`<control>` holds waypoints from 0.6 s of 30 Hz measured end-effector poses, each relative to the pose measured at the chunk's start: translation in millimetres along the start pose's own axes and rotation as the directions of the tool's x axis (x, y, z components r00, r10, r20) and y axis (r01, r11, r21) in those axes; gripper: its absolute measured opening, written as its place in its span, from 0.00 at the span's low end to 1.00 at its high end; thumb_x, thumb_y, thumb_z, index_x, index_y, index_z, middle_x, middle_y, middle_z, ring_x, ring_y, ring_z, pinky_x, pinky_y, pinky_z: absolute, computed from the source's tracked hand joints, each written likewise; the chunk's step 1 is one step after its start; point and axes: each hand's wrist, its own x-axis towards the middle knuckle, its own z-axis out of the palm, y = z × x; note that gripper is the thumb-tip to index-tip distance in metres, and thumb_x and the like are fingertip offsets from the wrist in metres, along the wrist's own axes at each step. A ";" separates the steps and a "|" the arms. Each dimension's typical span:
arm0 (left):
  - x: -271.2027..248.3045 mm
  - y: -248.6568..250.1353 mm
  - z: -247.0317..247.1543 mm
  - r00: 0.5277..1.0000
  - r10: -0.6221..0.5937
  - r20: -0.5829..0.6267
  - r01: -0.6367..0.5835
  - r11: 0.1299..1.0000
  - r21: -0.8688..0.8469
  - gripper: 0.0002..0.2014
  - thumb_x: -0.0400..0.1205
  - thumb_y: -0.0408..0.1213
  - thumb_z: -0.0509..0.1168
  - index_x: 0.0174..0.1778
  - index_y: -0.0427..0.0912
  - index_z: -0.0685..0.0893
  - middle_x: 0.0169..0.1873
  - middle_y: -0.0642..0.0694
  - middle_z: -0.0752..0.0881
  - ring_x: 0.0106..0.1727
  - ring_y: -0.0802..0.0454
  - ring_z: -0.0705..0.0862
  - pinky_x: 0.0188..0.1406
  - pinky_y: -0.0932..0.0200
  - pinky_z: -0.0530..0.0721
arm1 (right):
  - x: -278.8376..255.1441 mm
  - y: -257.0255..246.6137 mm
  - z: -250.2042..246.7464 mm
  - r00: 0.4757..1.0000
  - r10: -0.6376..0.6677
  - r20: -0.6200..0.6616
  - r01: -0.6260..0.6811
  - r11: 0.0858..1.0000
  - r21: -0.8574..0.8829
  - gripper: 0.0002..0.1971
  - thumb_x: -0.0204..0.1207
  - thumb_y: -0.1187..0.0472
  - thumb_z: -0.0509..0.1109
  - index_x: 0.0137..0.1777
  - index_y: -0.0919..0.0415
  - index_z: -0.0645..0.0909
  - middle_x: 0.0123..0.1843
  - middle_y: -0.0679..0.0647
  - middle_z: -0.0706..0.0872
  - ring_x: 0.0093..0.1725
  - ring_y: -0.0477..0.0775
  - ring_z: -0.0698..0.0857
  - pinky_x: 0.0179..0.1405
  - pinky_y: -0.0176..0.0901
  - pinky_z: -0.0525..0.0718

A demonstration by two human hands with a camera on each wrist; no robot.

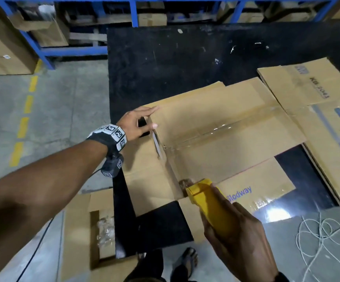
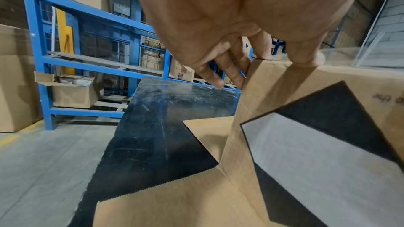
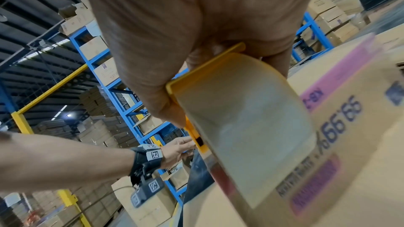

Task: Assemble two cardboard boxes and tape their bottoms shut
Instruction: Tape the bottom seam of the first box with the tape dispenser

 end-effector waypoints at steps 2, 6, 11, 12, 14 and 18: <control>0.3 2.2 -0.6 1.000 -0.008 0.008 0.008 1.000 0.021 0.30 0.83 0.48 0.74 0.83 0.60 0.75 0.74 0.54 0.81 0.76 0.57 0.78 0.85 0.50 0.70 | -24.8 7.5 -3.8 0.999 0.041 0.027 -0.041 0.999 -0.015 0.41 0.67 0.39 0.69 0.84 0.29 0.62 0.37 0.46 0.79 0.31 0.48 0.82 0.32 0.36 0.82; -1.6 3.3 -0.7 0.999 -0.028 0.040 0.026 0.999 0.044 0.30 0.84 0.50 0.72 0.83 0.62 0.73 0.74 0.55 0.80 0.75 0.58 0.78 0.83 0.50 0.72 | -49.2 19.9 -7.5 0.996 0.089 0.024 -0.089 0.996 0.027 0.46 0.61 0.45 0.72 0.83 0.29 0.62 0.46 0.39 0.81 0.43 0.50 0.85 0.34 0.24 0.78; -3.5 6.4 -0.8 0.996 -0.056 0.069 0.050 0.996 0.080 0.31 0.86 0.51 0.70 0.86 0.62 0.69 0.75 0.58 0.78 0.75 0.59 0.77 0.81 0.55 0.73 | -51.4 25.0 -3.7 0.997 0.063 0.050 -0.065 0.997 0.030 0.45 0.65 0.44 0.72 0.85 0.30 0.60 0.47 0.43 0.83 0.34 0.47 0.84 0.35 0.30 0.83; -3.4 7.1 -1.7 0.995 -0.059 0.078 0.052 0.994 0.093 0.31 0.86 0.51 0.69 0.86 0.61 0.69 0.76 0.58 0.77 0.75 0.59 0.77 0.81 0.56 0.72 | -52.3 24.3 -2.0 0.997 0.063 0.050 -0.065 0.997 0.043 0.45 0.66 0.44 0.71 0.85 0.31 0.59 0.47 0.43 0.84 0.34 0.47 0.84 0.35 0.34 0.85; -2.6 7.8 -2.8 0.994 -0.068 0.085 0.059 0.993 0.104 0.31 0.86 0.51 0.69 0.87 0.61 0.68 0.76 0.58 0.77 0.75 0.59 0.77 0.80 0.57 0.72 | -54.1 23.1 1.8 0.996 0.069 0.053 -0.072 0.995 0.065 0.45 0.66 0.43 0.71 0.85 0.30 0.59 0.46 0.45 0.84 0.33 0.47 0.84 0.33 0.39 0.86; -3.0 7.4 -2.0 0.993 -0.077 0.091 0.068 0.993 0.095 0.32 0.87 0.50 0.68 0.87 0.62 0.66 0.76 0.58 0.76 0.75 0.58 0.76 0.79 0.60 0.71 | -53.5 23.2 13.1 0.994 0.081 0.074 -0.087 0.993 0.075 0.45 0.65 0.41 0.68 0.85 0.30 0.56 0.41 0.45 0.81 0.30 0.47 0.81 0.30 0.39 0.85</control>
